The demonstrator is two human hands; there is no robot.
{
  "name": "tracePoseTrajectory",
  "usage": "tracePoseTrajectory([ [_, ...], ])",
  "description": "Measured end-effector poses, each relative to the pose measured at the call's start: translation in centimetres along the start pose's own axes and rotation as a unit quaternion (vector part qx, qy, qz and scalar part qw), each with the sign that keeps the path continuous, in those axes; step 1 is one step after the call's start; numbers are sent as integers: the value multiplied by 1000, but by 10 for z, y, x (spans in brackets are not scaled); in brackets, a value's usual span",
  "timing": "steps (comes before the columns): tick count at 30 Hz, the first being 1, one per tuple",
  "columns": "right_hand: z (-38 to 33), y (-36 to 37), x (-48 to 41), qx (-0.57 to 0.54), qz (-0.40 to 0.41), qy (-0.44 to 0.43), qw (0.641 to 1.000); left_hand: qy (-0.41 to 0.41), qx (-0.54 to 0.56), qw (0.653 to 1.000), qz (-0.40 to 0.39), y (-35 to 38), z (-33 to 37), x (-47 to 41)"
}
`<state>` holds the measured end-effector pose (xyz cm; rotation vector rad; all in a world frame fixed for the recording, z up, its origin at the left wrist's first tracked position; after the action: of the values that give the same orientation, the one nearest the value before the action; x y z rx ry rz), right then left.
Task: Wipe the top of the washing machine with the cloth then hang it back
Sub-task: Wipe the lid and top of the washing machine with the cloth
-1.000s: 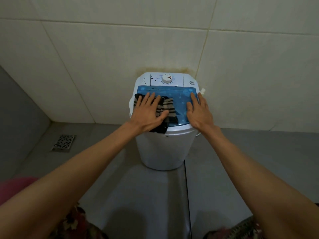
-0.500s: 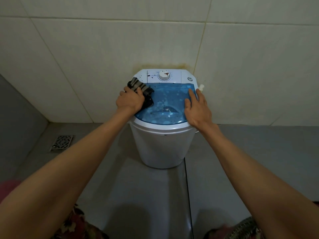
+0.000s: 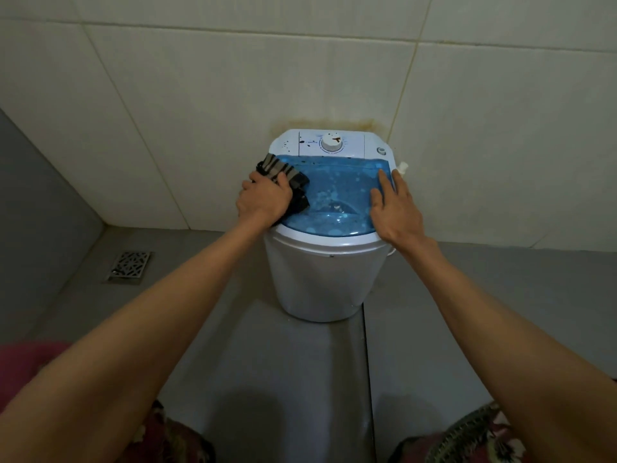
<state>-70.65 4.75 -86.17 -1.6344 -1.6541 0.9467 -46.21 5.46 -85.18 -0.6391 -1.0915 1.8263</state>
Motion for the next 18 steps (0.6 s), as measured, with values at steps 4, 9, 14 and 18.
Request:
tracePoseTrajectory([
  [4,1,0,-1,4,4,-5,1000,7,-27,999,-36,-2,18,-45],
  [9,2,2,-3,2,18,-4,1000,46,-70,996,-39,6,42,-87],
  [14,1,3,-3,4,28,-2,1000,231,-163,957,-65,21,76,-93],
  [18,-1,1,-2,10,18,2,1000,304,-190,930,-79,23,75,-81],
])
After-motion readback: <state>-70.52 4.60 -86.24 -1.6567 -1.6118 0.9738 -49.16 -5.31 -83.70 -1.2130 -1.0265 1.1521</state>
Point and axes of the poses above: each hand's wrist, its own x-axis away from the middle knuckle, its own y-axis out of the palm, z = x × y, the point moved 3 cm from there along -x, towards the middle knuckle, and after that the axes turned 2 degrees about -x, right-handed, at the moved point
